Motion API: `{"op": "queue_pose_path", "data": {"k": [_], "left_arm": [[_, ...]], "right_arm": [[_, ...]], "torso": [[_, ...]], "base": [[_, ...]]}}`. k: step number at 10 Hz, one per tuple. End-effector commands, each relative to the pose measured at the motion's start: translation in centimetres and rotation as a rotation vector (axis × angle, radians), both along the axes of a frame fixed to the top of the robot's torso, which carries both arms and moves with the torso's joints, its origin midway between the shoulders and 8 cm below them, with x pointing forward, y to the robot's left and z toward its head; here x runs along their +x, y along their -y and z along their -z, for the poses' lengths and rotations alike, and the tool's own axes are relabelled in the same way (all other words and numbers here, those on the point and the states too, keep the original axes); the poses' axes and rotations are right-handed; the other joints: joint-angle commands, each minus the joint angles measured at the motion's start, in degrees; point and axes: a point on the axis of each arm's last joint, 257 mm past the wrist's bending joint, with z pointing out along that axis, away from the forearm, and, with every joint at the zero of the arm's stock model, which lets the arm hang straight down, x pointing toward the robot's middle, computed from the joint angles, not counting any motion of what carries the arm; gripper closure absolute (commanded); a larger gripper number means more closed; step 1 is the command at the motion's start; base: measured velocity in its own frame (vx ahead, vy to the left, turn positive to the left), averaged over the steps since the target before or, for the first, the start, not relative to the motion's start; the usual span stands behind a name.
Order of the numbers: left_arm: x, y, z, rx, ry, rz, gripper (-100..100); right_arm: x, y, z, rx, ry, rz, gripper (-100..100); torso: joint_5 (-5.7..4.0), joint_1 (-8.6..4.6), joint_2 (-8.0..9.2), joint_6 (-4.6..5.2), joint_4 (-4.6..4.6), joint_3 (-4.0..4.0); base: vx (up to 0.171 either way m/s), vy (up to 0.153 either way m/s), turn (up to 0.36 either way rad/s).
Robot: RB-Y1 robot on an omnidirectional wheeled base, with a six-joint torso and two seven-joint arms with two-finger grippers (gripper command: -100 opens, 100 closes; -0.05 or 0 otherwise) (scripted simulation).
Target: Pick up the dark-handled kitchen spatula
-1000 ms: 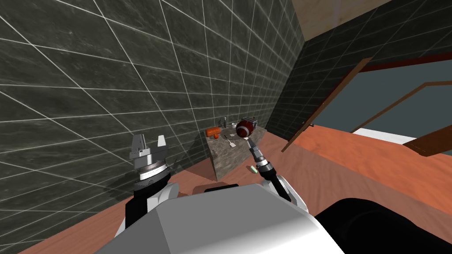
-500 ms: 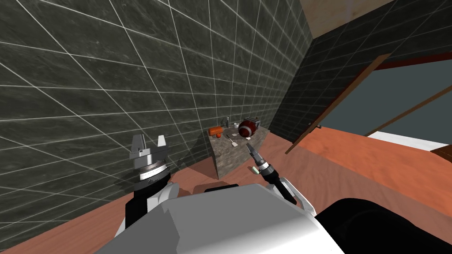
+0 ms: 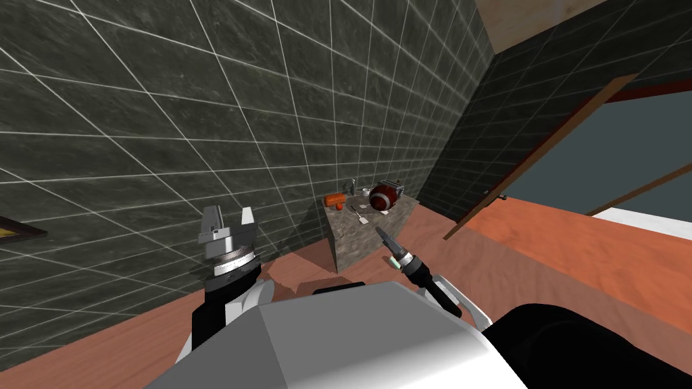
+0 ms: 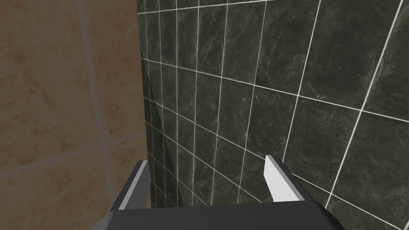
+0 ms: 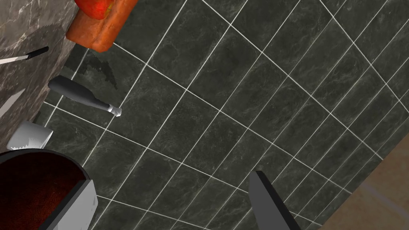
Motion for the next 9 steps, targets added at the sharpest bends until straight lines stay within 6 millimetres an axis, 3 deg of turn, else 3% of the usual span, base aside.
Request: {"op": "queue_pose_path", "data": {"k": [1, 2, 3, 4, 5, 6, 7, 8, 9], "left_arm": [[0.0, 0.0, 0.0, 0.000, 0.000, 0.000, 0], [0.0, 0.0, 0.0, 0.000, 0.000, 0.000, 0], [0.0, 0.0, 0.0, 0.000, 0.000, 0.000, 0], [0.0, 0.0, 0.0, 0.000, 0.000, 0.000, 0], [0.0, 0.0, 0.0, 0.000, 0.000, 0.000, 0], [0.0, 0.0, 0.0, 0.000, 0.000, 0.000, 0], [0.0, 0.0, 0.0, 0.000, 0.000, 0.000, 0], [0.0, 0.0, 0.0, 0.000, 0.000, 0.000, 0], [0.0, 0.0, 0.0, 0.000, 0.000, 0.000, 0]], "right_arm": [[-0.9, 0.6, 2.4, -0.035, -0.066, -0.013, -100], [-1.0, 0.7, 2.5, -0.058, -0.072, -0.029, -100], [-1.8, 1.4, 4.7, -0.082, -0.131, -0.033, -100], [-1.9, 1.5, 4.8, -0.105, -0.137, -0.049, -100], [-2.9, 2.4, 6.9, -0.133, -0.199, -0.053, -100], [-3.0, 2.6, 7.0, -0.153, -0.204, -0.066, -100], [-4.1, 3.6, 9.2, -0.176, -0.266, -0.065, -100], [-4.3, 3.8, 9.2, -0.201, -0.273, -0.082, -100], [-5.5, 5.1, 11.3, -0.225, -0.337, -0.079, -100]], "torso": [[0.00, 0.00, 0.00, 0.00, 0.00, 0.00], [0.00, 0.02, 0.01, -0.02, 0.00, 0.00], [0.00, 0.01, -0.01, 0.00, 0.00, 0.00], [0.01, 0.05, -0.01, -0.03, 0.00, -0.01], [0.00, 0.03, -0.02, 0.00, 0.00, -0.01], [0.00, 0.06, -0.03, -0.01, -0.01, -0.02], [0.01, 0.05, -0.05, 0.00, -0.01, -0.03], [0.02, 0.11, -0.04, -0.01, -0.01, -0.02], [0.01, 0.07, -0.06, -0.01, -0.01, -0.04]], "base": [[-0.016, 0.040, 0.125], [-0.013, 0.038, 0.068], [-0.015, 0.052, 0.157], [-0.010, 0.041, 0.064], [-0.004, 0.054, 0.133], [-0.001, 0.046, 0.079], [-0.002, 0.067, 0.139], [0.000, 0.055, 0.076], [0.002, 0.072, 0.148]]}}
